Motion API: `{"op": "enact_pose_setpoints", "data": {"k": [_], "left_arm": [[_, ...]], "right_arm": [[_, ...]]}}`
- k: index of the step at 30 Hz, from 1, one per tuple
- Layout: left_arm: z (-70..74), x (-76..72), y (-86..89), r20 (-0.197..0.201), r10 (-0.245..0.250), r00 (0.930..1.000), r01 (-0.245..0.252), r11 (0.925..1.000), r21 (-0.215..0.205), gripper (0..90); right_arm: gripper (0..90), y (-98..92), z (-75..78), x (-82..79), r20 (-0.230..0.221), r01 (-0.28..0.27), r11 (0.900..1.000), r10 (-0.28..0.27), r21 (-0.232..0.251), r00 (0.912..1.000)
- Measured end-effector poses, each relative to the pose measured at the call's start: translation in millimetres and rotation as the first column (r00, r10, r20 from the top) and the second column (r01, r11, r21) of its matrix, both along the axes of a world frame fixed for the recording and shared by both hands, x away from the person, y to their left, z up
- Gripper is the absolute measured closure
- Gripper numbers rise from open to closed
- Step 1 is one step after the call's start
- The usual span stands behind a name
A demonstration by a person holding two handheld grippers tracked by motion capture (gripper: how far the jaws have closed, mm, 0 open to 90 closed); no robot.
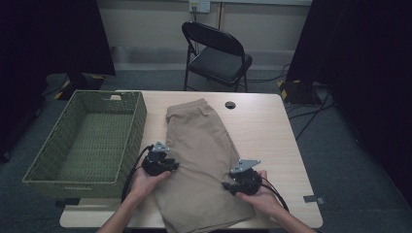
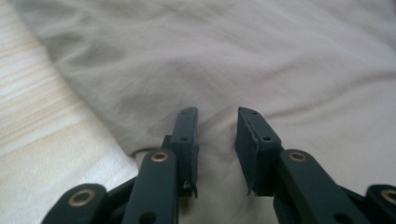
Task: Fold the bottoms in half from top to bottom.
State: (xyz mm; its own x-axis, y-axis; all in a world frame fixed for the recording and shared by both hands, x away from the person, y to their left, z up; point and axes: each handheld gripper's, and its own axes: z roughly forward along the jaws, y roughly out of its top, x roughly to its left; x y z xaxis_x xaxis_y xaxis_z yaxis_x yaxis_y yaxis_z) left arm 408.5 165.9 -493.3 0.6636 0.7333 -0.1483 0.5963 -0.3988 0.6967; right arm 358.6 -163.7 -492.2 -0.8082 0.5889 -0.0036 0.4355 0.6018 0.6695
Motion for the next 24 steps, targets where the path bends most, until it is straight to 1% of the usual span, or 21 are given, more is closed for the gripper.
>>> {"op": "enact_pose_setpoints", "data": {"k": [2, 3, 4, 6, 7, 8, 9, 10, 11, 12, 13, 14, 15, 16, 17, 18, 19, 20, 21, 22, 24], "left_arm": [[-0.2, 0.6, -2.0, 0.008, -0.005, 1.0000, 0.005, 1.0000, 0.005, 67.8], [-0.1, 0.8, -3.0, 0.012, -0.007, 0.9999, 0.007, 0.9999, 0.010, 67.2], [0.0, 1.4, -3.5, 0.015, -0.008, 0.9999, 0.008, 0.9999, 0.015, 67.0], [-0.3, 2.6, -4.6, 0.018, -0.013, 0.9998, 0.013, 0.9998, 0.014, 66.7], [-0.5, 3.5, -4.5, 0.017, -0.015, 0.9997, 0.015, 0.9998, 0.011, 66.7], [-1.0, 5.1, -4.1, 0.018, -0.020, 0.9996, 0.020, 0.9998, 0.004, 66.7], [-1.0, 5.1, -4.1, 0.018, -0.020, 0.9996, 0.020, 0.9998, 0.004, 66.7], [-1.3, 6.3, -3.2, 0.020, -0.026, 0.9995, 0.026, 0.9997, 0.001, 66.7], [-1.4, 6.9, -2.3, 0.020, -0.026, 0.9995, 0.026, 0.9997, 0.000, 66.7], [-1.5, 6.9, -2.1, 0.018, -0.026, 0.9995, 0.026, 0.9997, -0.005, 66.7], [-1.3, 6.7, -2.4, 0.022, -0.028, 0.9994, 0.028, 0.9996, 0.003, 66.5], [-1.3, 6.3, -2.8, 0.021, -0.028, 0.9994, 0.028, 0.9996, 0.004, 65.7], [-1.3, 6.2, -3.0, 0.019, -0.028, 0.9994, 0.028, 0.9996, 0.002, 65.7], [-1.3, 6.1, -3.2, 0.020, -0.029, 0.9994, 0.029, 0.9996, 0.000, 64.8], [-1.3, 6.1, -3.2, 0.020, -0.029, 0.9994, 0.029, 0.9996, 0.000, 64.7], [-1.2, 6.0, -3.2, 0.019, -0.029, 0.9994, 0.029, 0.9996, 0.001, 64.4], [-1.1, 6.0, -2.8, 0.016, -0.028, 0.9995, 0.028, 0.9996, 0.002, 64.4], [-0.9, 5.8, -2.7, 0.013, -0.027, 0.9996, 0.027, 0.9996, 0.001, 62.5], [-0.7, 5.5, -3.1, 0.013, -0.026, 0.9996, 0.026, 0.9997, 0.001, 61.2], [-1.0, 4.5, -4.1, 0.012, -0.025, 0.9996, 0.025, 0.9997, -0.004, 59.6], [-1.0, 3.1, -6.7, 0.018, -0.027, 0.9995, 0.027, 0.9996, 0.001, 58.8]], "right_arm": [[49.6, 2.1, 1.7, -5.6, -0.009, -0.023, 1.000, 0.023, -0.015, 0.9997], [52.1, 2.2, 2.3, -5.4, -0.009, -0.032, 0.999, 0.032, -0.016, 0.9995], [52.8, 0.5, 4.2, -3.4, 0.005, -0.027, 1.000, 0.027, -0.003, 0.9996], [53.6, -6.5, 13.5, 7.0, 0.027, 0.019, 0.996, -0.021, 0.085, 0.9994], [53.6, -9.0, 18.7, 14.2, 0.046, 0.045, 0.993, -0.051, 0.107, 0.9977], [53.8, -11.5, 26.0, 28.1, 0.092, 0.100, 0.988, -0.111, 0.115, 0.9895], [54.2, -12.1, 28.3, 36.1, 0.105, 0.119, 0.986, -0.132, 0.114, 0.9857], [54.2, -12.1, 28.3, 36.1, 0.105, 0.119, 0.986, -0.132, 0.114, 0.9857], [55.0, -12.3, 28.9, 46.0, 0.113, 0.145, 0.983, -0.157, 0.108, 0.9811], [55.8, -12.4, 28.0, 54.0, 0.112, 0.171, 0.979, -0.183, 0.106, 0.9768], [56.3, -12.2, 26.4, 61.8, 0.109, 0.192, 0.975, -0.204, 0.112, 0.9729], [63.3, -11.3, 21.2, 74.4, 0.097, 0.222, 0.968, -0.234, 0.116, 0.9674], [63.3, -11.3, 21.2, 74.4, 0.097, 0.222, 0.968, -0.234, 0.116, 0.9674], [68.7, -9.0, 15.2, 82.9, 0.088, 0.235, 0.969, -0.242, 0.079, 0.9663], [68.7, -9.0, 15.2, 82.9, 0.088, 0.235, 0.969, -0.242, 0.079, 0.9663], [85.1, -11.0, 10.8, 85.4, 0.081, 0.254, 0.965, -0.260, 0.071, 0.9623], [85.1, -11.0, 10.8, 85.4, 0.081, 0.254, 0.965, -0.260, 0.071, 0.9623], [89.5, -15.2, 10.6, 84.7, 0.073, 0.251, 0.965, -0.256, 0.070, 0.9639], [89.5, -15.2, 10.6, 84.7, 0.073, 0.251, 0.965, -0.256, 0.070, 0.9639], [90.0, -19.4, 11.3, 83.2, 0.054, 0.251, 0.965, -0.256, 0.075, 0.9653], [90.0, -20.1, 8.4, 80.9, 0.042, 0.244, 0.968, -0.247, 0.056, 0.9682]]}}
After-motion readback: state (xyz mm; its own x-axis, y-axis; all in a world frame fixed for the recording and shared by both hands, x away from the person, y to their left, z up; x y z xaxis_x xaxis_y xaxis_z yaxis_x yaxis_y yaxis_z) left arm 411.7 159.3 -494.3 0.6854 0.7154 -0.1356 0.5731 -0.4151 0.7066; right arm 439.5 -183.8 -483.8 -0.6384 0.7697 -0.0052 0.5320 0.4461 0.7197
